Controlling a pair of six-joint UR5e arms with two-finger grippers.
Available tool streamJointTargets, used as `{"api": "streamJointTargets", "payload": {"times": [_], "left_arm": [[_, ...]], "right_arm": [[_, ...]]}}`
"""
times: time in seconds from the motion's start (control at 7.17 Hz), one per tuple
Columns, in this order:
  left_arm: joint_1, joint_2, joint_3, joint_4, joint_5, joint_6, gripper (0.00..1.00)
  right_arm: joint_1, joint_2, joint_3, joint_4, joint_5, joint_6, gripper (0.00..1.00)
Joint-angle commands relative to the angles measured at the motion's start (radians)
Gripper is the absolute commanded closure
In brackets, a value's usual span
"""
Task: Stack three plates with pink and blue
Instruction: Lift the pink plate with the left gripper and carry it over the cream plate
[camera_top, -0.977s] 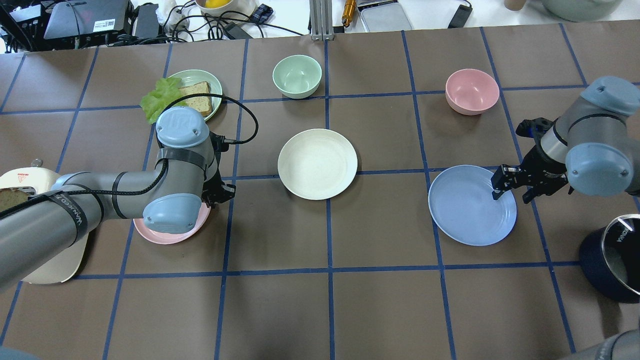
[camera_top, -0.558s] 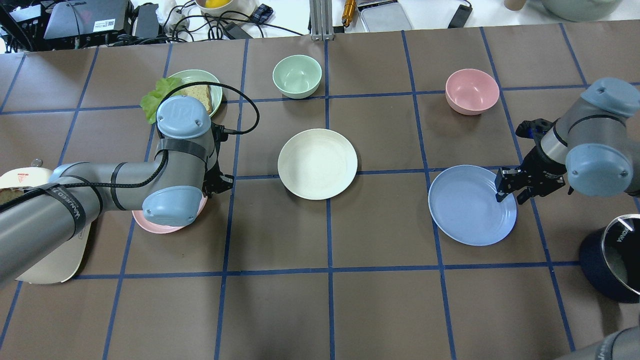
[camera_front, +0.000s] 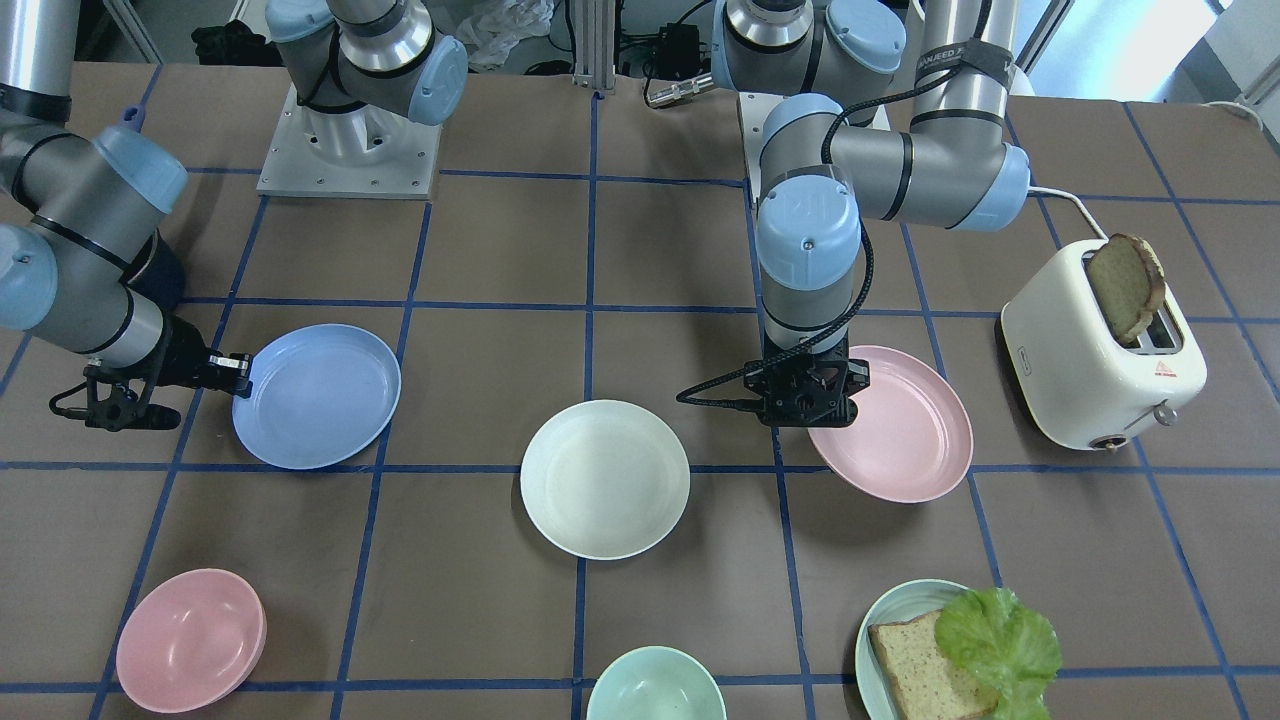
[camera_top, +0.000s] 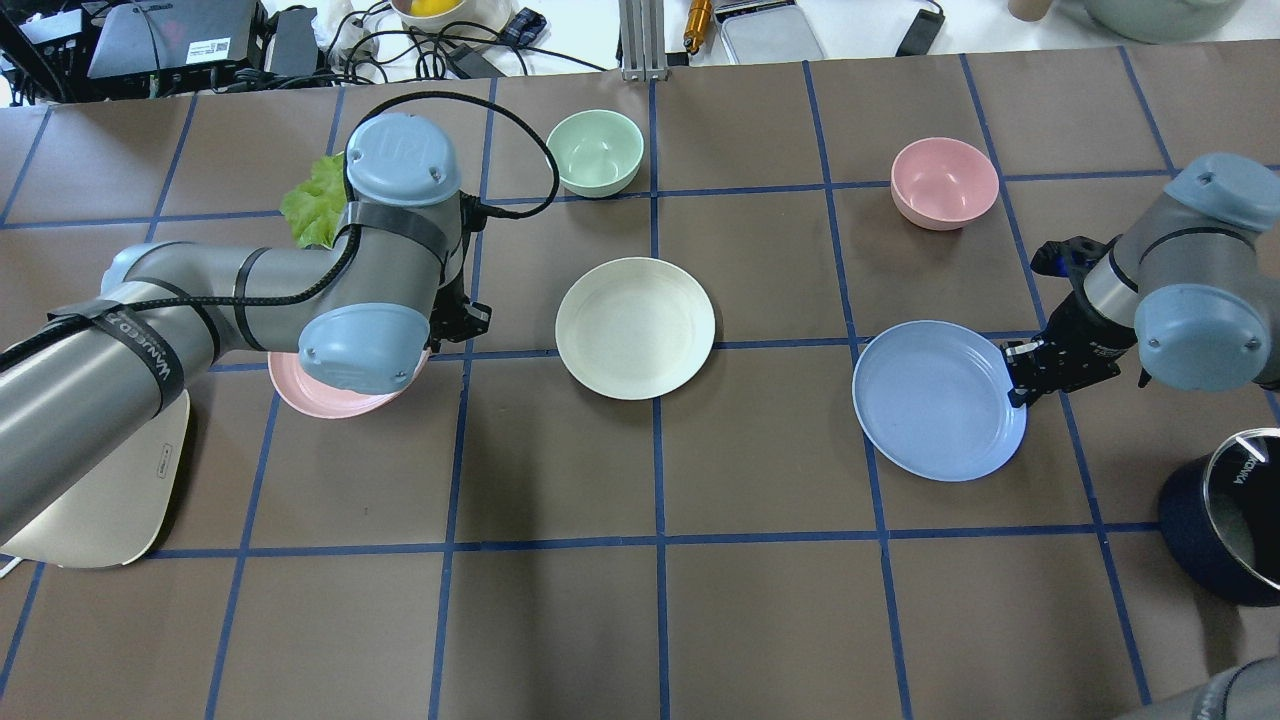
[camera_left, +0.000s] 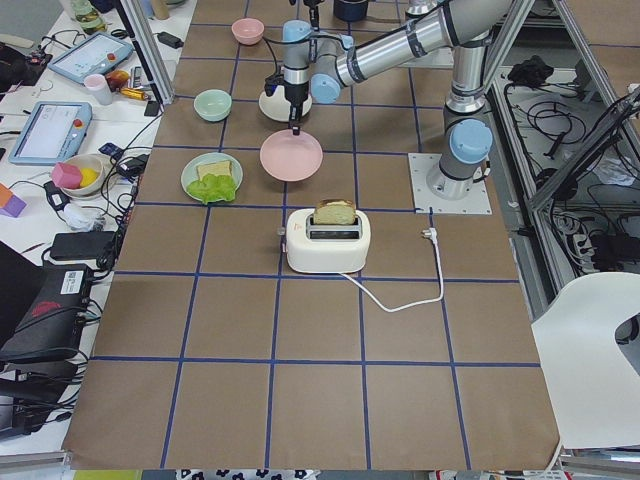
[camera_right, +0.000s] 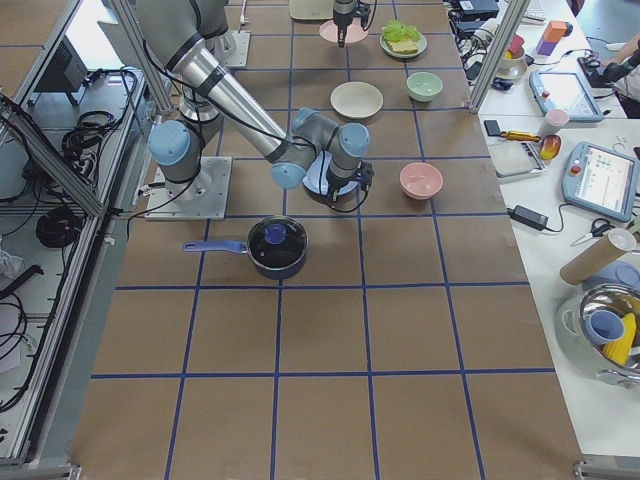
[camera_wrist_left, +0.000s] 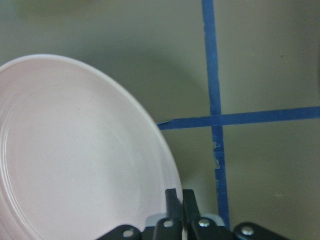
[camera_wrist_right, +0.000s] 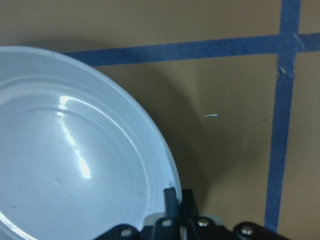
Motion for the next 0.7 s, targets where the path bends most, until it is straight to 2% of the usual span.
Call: {"api": "streamJointTargets", "payload": {"times": [0.0,0.28,0.56], "left_arm": [[-0.056,-0.018,0.131,-0.137,-0.003,-0.070,1.00],[-0.111,-0.036,0.231,-0.215,-0.015,-0.136,1.00],[-0.176,-0.073,0.286,-0.226,-0.023,-0.209,1.00]], "right_arm": [[0.000,-0.023,-0.027,0.045,-0.001,-0.001,1.00],[0.000,-0.027,-0.122,0.166,0.001,-0.001,1.00],[0.001,-0.028,-0.170,0.215,0.003,0.000,1.00]]}}
